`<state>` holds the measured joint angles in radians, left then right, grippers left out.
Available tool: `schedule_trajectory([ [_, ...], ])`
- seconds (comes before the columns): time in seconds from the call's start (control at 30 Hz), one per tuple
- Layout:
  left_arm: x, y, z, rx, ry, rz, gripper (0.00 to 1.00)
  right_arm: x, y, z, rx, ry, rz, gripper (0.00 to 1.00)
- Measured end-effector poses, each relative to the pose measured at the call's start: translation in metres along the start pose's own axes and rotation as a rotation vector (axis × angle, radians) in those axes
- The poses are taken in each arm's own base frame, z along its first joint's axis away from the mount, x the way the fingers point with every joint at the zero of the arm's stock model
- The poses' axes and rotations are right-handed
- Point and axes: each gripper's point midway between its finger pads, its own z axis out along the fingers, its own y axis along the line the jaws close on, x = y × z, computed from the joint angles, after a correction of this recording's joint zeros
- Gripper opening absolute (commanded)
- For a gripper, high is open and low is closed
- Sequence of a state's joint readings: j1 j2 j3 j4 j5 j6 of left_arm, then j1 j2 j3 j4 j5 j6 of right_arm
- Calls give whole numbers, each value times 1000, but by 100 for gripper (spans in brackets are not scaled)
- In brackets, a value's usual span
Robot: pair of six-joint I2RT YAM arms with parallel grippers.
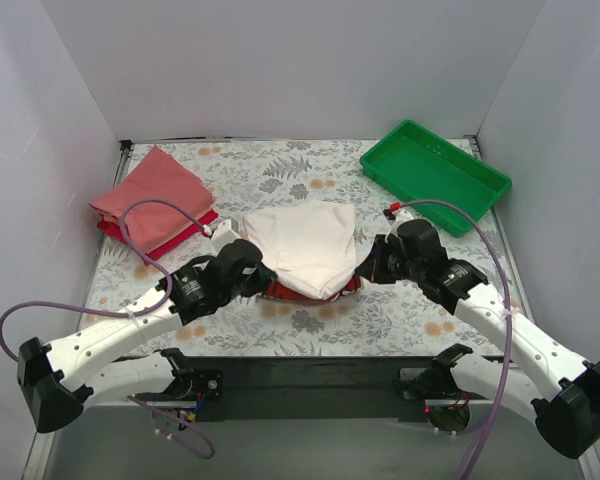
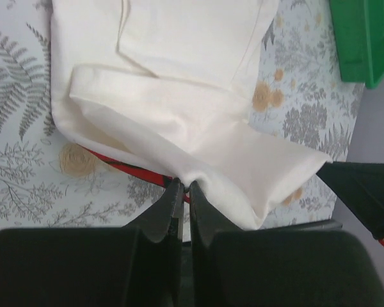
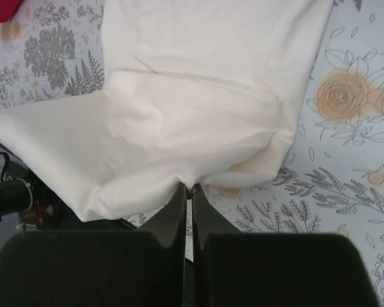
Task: Fold and stack the t-shirts
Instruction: Fold the tshirt
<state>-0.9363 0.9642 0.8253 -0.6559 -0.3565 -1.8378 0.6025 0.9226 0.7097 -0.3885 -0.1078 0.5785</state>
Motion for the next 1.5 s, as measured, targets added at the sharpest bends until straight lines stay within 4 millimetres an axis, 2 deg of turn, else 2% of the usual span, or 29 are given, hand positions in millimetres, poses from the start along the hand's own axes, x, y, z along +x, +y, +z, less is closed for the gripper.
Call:
schedule_trajectory([
  [0.13, -32, -10, 18, -59, -69, 0, 0, -31, 3, 7, 35, -52, -28, 1],
  [0.37, -92, 0, 54, -145, -152, -27, 0, -89, 6, 20, 71, -135, -68, 1],
  [0.6, -128, -14, 73, -156, -194, -16, 0, -123, -10, 44, 99, -147, -75, 1],
  [0.77, -155, -3, 92, -207, -221, -31, 0, -144, -18, 66, 84, -132, -68, 1],
  [1.17, -187, 28, 142, -277, -193, -59, 0, -184, -25, 121, 24, -96, -81, 1],
  [1.5, -195, 44, 190, -314, -138, -49, 0, -192, -56, 167, 55, -52, -57, 1],
])
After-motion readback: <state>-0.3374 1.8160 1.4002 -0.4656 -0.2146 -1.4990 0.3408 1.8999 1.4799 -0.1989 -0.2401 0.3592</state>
